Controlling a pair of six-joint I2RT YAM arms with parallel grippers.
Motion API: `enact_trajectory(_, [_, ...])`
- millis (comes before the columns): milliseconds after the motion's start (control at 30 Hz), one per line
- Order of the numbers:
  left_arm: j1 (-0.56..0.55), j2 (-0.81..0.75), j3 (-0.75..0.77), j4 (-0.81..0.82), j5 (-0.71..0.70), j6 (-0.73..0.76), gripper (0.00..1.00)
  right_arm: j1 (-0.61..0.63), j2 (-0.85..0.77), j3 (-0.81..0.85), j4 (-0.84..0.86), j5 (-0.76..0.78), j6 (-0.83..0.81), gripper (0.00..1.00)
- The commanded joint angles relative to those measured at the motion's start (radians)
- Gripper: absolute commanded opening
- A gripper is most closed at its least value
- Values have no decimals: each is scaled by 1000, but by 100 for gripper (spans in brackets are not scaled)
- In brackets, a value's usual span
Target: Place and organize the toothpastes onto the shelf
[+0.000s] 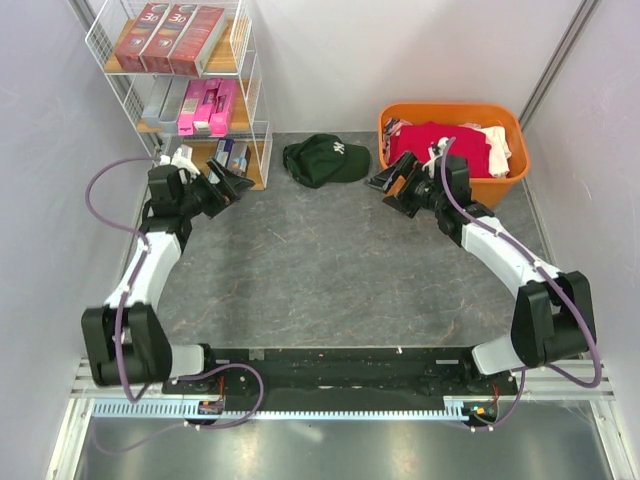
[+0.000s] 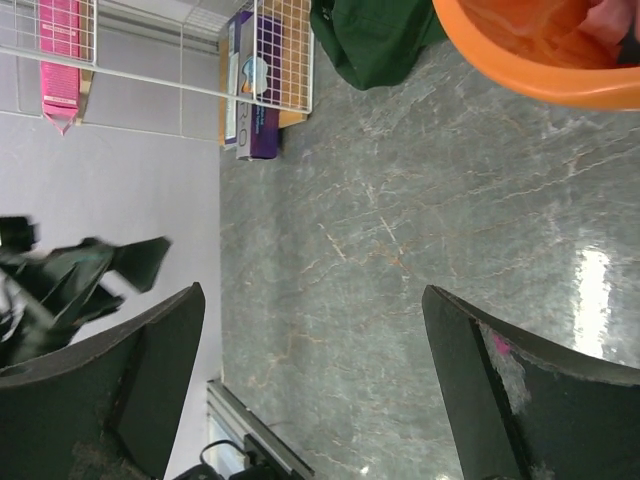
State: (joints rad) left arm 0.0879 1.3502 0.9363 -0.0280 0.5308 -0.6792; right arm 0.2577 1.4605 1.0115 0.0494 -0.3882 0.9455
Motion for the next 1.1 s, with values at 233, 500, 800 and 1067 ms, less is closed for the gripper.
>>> enact_trajectory(233, [-214, -339, -148, -227, -284, 227, 100, -6, -219, -11, -278, 204, -290, 98])
enact_trajectory(500, [-215, -516, -260, -243, -324, 218, 100, -5, -313, -113, -338, 290, -353, 98])
enact_trajectory(800, [-215, -490, -232, -242, -333, 216, 100, -5, -273, -64, -333, 293, -373, 98])
enact_trajectory(1067, [-217, -479, -217, -224, -328, 234, 100, -5, -249, -19, -313, 307, -408, 98])
